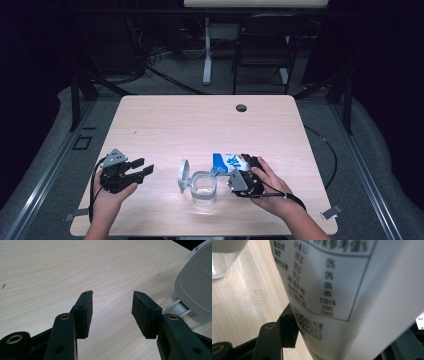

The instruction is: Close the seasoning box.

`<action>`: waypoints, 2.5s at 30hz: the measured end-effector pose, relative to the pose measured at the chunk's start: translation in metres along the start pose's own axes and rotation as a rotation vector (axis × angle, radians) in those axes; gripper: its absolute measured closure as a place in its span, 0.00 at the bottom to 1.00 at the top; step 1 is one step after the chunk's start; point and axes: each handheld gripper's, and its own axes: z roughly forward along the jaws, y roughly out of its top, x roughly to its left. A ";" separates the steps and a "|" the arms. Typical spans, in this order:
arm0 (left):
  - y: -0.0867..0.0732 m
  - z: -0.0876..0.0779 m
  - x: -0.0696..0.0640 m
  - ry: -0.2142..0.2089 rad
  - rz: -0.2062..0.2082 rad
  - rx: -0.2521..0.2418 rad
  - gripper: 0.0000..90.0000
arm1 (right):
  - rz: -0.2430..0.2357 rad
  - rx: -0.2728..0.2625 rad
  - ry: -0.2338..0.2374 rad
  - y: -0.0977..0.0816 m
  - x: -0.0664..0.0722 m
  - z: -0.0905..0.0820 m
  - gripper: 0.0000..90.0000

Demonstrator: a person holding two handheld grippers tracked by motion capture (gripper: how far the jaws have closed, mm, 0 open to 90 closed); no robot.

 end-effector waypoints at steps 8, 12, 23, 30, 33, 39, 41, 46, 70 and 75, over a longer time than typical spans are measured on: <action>0.000 0.004 -0.005 -0.007 0.024 0.009 0.58 | -0.033 0.001 -0.009 -0.002 0.002 -0.001 0.46; 0.000 0.004 -0.006 -0.009 0.026 0.013 0.58 | -0.055 0.006 -0.009 -0.002 0.005 -0.001 0.46; 0.000 0.006 -0.008 -0.008 0.022 0.015 0.58 | -0.091 -0.001 -0.010 -0.004 0.015 0.003 0.46; 0.000 0.005 -0.007 -0.010 0.023 0.017 0.58 | -0.122 0.018 -0.018 -0.002 0.020 0.005 0.46; 0.000 0.005 -0.006 -0.009 0.023 0.014 0.58 | -0.124 0.016 -0.019 -0.002 0.021 0.006 0.46; 0.000 0.001 -0.003 -0.005 0.011 0.001 0.58 | -0.145 0.005 -0.029 0.001 0.024 0.007 0.46; 0.000 0.000 -0.002 -0.002 0.012 -0.001 0.58 | -0.163 0.017 -0.027 0.003 0.024 0.007 0.46; 0.000 -0.001 -0.001 -0.002 0.002 -0.005 0.58 | -0.175 0.006 -0.026 0.004 0.026 0.010 0.46; -0.001 0.000 0.000 -0.002 0.001 -0.001 0.58 | -0.272 0.061 0.001 0.011 0.018 0.007 0.47; -0.001 0.001 0.000 -0.002 0.002 0.000 0.58 | -0.285 0.060 -0.001 0.012 0.018 0.007 0.47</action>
